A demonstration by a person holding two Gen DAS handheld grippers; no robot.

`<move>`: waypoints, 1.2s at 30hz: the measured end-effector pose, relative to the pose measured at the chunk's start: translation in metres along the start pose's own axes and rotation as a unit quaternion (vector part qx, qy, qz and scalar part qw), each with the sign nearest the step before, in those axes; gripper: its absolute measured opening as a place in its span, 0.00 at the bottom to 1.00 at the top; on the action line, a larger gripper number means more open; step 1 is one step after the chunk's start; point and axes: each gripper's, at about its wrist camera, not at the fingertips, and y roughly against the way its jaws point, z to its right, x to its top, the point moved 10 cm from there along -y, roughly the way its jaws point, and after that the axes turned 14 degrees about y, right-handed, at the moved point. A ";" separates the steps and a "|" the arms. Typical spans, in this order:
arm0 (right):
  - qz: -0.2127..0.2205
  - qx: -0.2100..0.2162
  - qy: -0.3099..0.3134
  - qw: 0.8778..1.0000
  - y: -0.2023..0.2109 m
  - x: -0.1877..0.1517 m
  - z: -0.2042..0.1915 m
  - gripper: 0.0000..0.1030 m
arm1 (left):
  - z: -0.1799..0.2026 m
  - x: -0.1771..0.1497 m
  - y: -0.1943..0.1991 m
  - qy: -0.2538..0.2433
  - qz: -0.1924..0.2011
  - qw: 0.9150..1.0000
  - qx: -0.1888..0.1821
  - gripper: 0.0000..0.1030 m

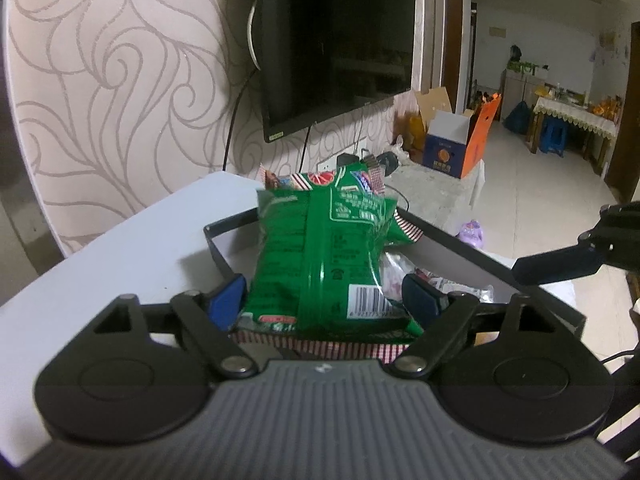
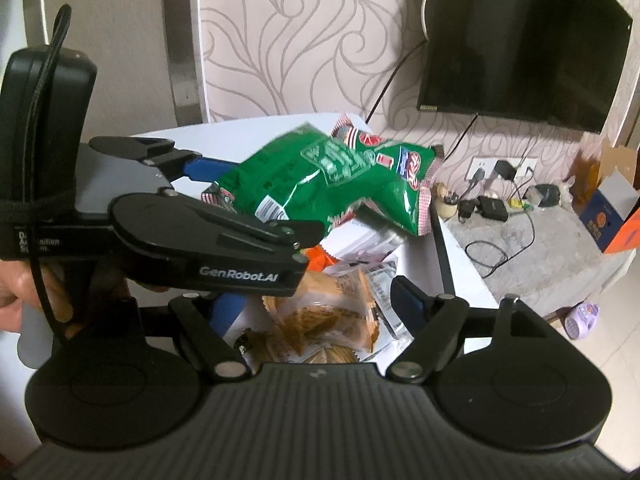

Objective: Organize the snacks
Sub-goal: 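Lower both tools into the box and open them to drop the packet and pastry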

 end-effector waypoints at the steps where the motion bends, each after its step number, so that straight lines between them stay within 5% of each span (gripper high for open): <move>1: 0.000 0.000 0.003 1.000 0.002 0.000 -0.002 0.80 | 0.000 0.001 0.003 0.002 0.003 1.000 -0.001 0.84; 12: 0.008 -0.002 0.002 1.000 0.019 -0.002 -0.012 0.80 | 0.023 0.010 0.016 -0.006 0.015 0.999 -0.032 0.84; 36: 0.010 0.004 -0.024 1.000 0.021 -0.001 -0.008 0.85 | 0.009 0.020 0.013 0.006 0.006 0.999 0.043 0.84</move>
